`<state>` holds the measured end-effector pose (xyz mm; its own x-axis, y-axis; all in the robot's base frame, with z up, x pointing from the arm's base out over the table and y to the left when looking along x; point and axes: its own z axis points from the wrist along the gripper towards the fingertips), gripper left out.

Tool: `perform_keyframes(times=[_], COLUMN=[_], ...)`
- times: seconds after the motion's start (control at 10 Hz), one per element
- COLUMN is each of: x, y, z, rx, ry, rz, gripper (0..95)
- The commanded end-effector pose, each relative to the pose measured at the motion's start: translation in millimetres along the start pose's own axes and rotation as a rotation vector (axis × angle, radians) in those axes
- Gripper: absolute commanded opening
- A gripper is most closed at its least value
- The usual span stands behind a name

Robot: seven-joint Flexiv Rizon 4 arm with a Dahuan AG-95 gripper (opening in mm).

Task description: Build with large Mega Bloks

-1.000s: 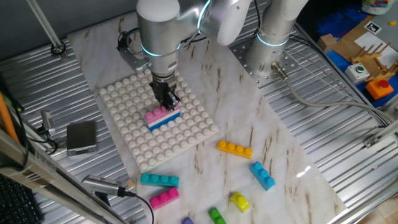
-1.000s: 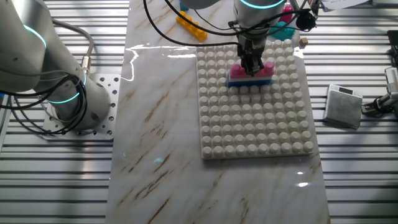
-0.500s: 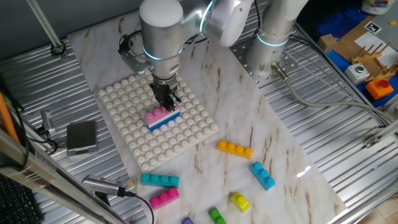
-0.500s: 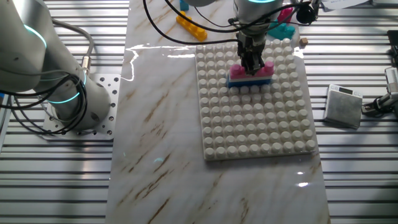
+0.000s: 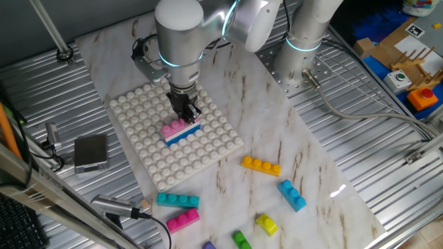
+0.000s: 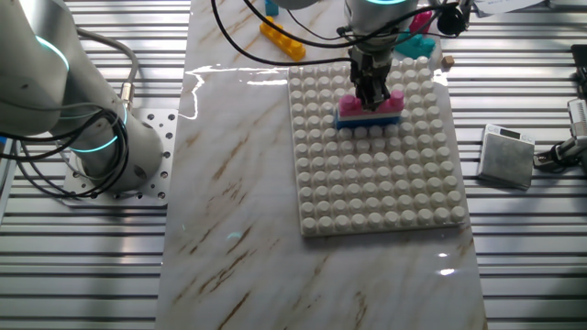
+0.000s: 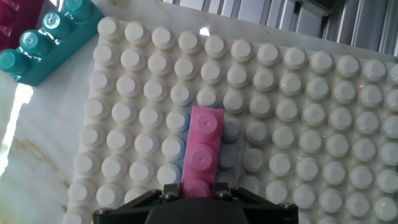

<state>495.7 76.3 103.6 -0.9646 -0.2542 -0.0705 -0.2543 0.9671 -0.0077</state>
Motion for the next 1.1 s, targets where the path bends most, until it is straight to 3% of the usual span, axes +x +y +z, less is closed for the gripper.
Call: perform_keyframes(times=[0.1,0.3,0.4,0.6,1.1], x=[-0.2,-0.6,-0.9,-1.4,-1.3], y=[0.0,-0.4,-0.7,-1.0,-1.0], z=[10.4,5.3,1.1,-7.6,-8.3], rx=[-0.003,-0.007,-0.010,-0.013,-0.012], ry=[-0.001,0.004,0.007,0.016,0.013], rz=[0.003,0.004,0.000,-0.002,-0.004], gripper=[0.0,0.0,19.0,19.0,19.0])
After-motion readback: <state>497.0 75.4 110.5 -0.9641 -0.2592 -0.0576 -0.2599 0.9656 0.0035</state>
